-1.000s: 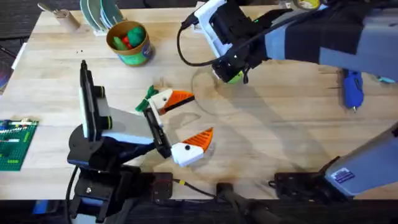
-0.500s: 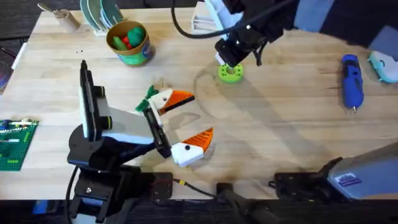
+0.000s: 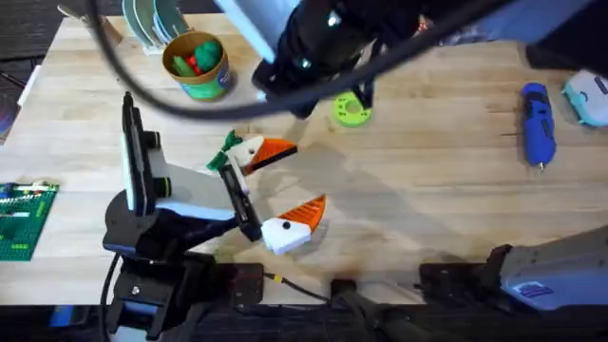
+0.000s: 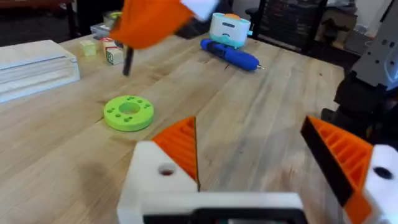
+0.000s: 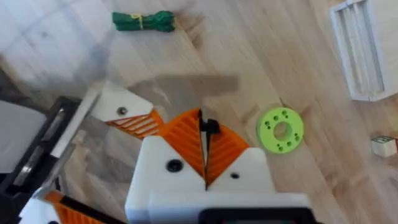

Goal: Pick up the gripper from the table and insert it into the empty holder that is missing its gripper. Then pick up a screw, insert it into the mounting hole, and use the screwdriver to tighten it. Finally, clean up the table by picking up the vegetable and placing it into the bucket.

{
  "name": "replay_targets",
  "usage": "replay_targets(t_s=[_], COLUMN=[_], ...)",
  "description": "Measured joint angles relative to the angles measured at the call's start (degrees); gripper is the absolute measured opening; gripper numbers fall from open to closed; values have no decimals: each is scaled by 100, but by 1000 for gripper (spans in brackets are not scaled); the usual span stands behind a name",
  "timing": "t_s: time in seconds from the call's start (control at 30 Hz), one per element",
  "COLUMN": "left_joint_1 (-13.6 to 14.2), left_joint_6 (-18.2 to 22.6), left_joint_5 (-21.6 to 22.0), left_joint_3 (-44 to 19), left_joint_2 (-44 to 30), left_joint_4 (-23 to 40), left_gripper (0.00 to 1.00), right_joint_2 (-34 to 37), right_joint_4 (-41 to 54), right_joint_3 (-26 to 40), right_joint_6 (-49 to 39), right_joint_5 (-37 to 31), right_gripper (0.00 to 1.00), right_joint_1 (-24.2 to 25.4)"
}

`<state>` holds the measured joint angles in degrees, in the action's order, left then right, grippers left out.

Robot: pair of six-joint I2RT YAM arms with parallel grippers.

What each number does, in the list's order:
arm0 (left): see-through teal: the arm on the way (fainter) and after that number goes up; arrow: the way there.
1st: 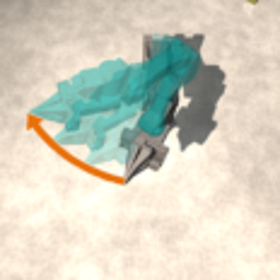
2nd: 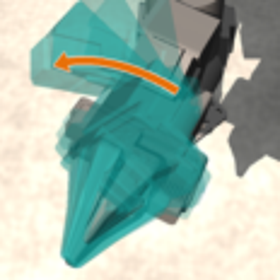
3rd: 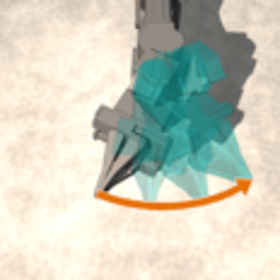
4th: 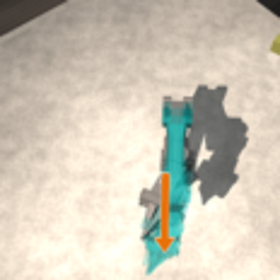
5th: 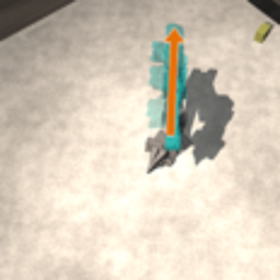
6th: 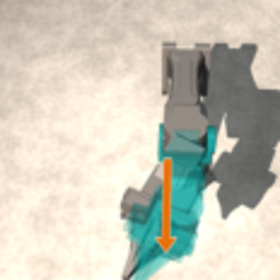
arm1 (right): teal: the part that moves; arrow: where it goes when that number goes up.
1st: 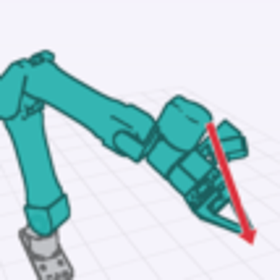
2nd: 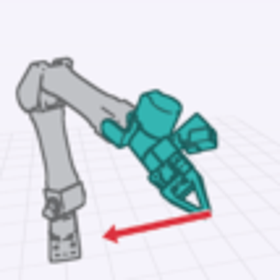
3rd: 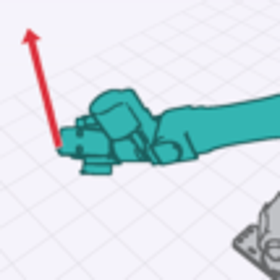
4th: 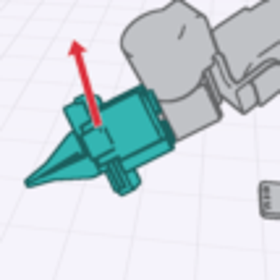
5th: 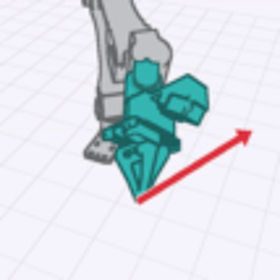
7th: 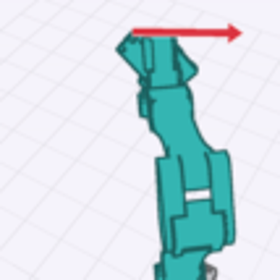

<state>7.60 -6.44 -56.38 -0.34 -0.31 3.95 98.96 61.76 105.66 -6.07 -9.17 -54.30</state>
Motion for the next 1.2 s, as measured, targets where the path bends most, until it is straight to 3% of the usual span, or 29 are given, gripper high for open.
replay_targets(t_s=[0.33,0.63,1.2], left_joint_1=[0,0,0], left_joint_6=[190,297,299], left_joint_5=[0,-1,-1], left_joint_3=[0,0,0], left_joint_2=[0,-1,-1], left_joint_4=[0,0,13], left_gripper=[993,992,993], right_joint_2=[0,0,334], right_joint_4=[56,92,86], right_joint_3=[5,5,5], right_joint_6=[8,115,133], right_joint_5=[44,720,770], right_gripper=[7,7,7], right_joint_1=[-699,-713,-713])
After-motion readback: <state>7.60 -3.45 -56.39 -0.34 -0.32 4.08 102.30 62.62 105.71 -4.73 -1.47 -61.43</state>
